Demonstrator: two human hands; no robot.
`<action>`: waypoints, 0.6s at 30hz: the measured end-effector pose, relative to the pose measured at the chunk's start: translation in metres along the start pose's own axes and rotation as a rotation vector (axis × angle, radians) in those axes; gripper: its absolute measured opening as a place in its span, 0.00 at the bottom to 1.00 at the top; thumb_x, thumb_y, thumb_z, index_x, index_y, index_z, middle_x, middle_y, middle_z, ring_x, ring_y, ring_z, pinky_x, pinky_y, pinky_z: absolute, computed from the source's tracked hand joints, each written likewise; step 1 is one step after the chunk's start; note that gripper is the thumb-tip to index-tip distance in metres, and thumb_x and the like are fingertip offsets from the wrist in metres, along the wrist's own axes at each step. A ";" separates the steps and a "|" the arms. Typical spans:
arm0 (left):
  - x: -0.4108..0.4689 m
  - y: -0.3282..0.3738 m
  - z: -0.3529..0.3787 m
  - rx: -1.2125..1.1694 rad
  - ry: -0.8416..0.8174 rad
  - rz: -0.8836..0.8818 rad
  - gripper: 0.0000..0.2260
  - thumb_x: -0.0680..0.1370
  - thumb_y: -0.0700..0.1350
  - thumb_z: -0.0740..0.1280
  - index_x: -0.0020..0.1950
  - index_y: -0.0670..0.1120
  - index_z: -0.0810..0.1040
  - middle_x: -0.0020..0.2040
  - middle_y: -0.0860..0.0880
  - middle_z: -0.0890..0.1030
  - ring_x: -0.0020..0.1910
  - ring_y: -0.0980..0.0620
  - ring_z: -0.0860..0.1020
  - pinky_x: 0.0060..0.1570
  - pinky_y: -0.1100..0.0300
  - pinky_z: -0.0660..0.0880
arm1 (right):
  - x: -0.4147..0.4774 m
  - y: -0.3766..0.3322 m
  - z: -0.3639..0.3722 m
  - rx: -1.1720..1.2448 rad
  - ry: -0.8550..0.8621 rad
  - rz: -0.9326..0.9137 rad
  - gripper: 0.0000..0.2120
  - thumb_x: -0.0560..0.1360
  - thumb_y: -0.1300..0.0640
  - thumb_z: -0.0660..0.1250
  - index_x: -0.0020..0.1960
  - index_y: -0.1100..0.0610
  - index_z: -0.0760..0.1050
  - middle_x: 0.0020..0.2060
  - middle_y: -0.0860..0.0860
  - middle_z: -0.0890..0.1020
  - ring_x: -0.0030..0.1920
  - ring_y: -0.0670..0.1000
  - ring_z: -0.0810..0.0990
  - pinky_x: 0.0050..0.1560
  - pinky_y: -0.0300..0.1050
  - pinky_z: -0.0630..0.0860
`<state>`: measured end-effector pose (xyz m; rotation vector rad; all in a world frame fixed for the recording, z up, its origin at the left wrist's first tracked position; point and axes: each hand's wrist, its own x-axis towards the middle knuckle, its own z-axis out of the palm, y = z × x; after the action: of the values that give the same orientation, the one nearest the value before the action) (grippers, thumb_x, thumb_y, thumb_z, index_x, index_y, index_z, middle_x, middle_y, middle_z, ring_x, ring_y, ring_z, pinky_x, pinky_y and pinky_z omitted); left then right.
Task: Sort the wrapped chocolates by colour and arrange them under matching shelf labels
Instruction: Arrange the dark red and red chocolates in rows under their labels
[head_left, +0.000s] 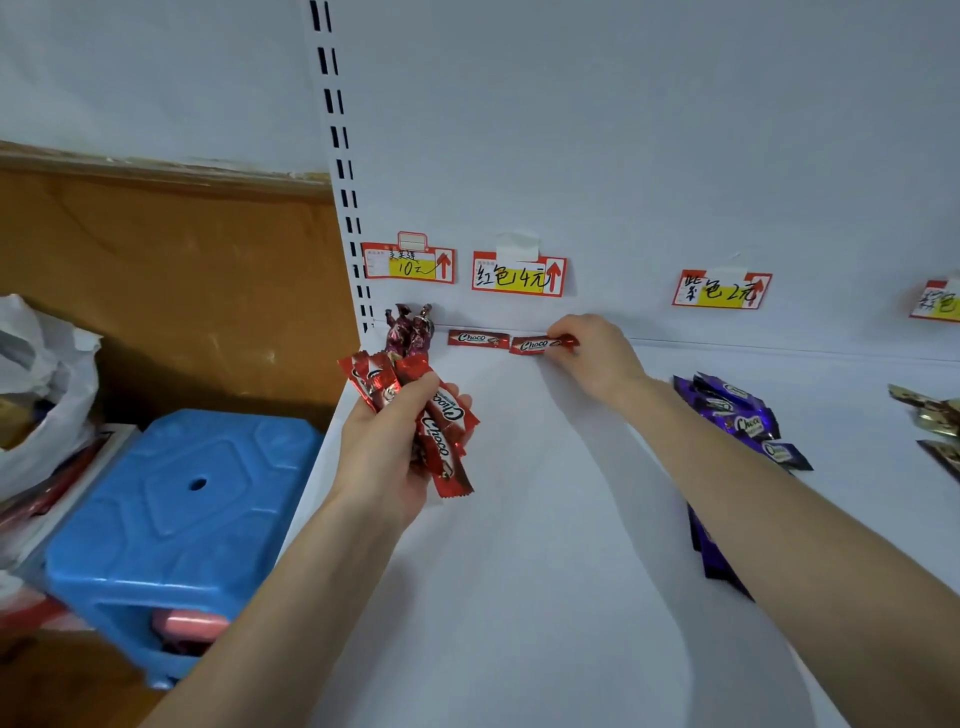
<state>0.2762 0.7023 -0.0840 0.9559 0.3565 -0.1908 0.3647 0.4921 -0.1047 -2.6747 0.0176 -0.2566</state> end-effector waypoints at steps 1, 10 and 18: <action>0.002 0.000 0.001 -0.002 0.001 0.000 0.04 0.76 0.39 0.68 0.50 0.44 0.78 0.35 0.47 0.84 0.34 0.51 0.84 0.30 0.59 0.79 | 0.002 0.001 0.002 -0.051 -0.008 -0.006 0.11 0.76 0.59 0.63 0.57 0.60 0.76 0.52 0.60 0.77 0.55 0.59 0.73 0.52 0.47 0.70; 0.007 -0.003 0.002 -0.050 0.035 -0.010 0.02 0.76 0.39 0.68 0.46 0.45 0.77 0.34 0.46 0.84 0.33 0.50 0.84 0.31 0.57 0.80 | -0.015 -0.010 0.012 -0.237 -0.063 -0.062 0.16 0.79 0.54 0.55 0.62 0.58 0.72 0.56 0.58 0.73 0.60 0.58 0.69 0.54 0.50 0.71; 0.005 -0.003 0.002 -0.054 0.008 -0.025 0.03 0.76 0.40 0.68 0.48 0.46 0.76 0.36 0.46 0.84 0.35 0.49 0.84 0.31 0.57 0.80 | -0.014 -0.010 0.012 -0.244 -0.113 -0.042 0.17 0.80 0.53 0.52 0.66 0.57 0.69 0.63 0.56 0.71 0.64 0.56 0.67 0.60 0.51 0.69</action>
<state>0.2805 0.6987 -0.0874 0.8997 0.3796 -0.1994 0.3533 0.5073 -0.1134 -2.9314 -0.0452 -0.1226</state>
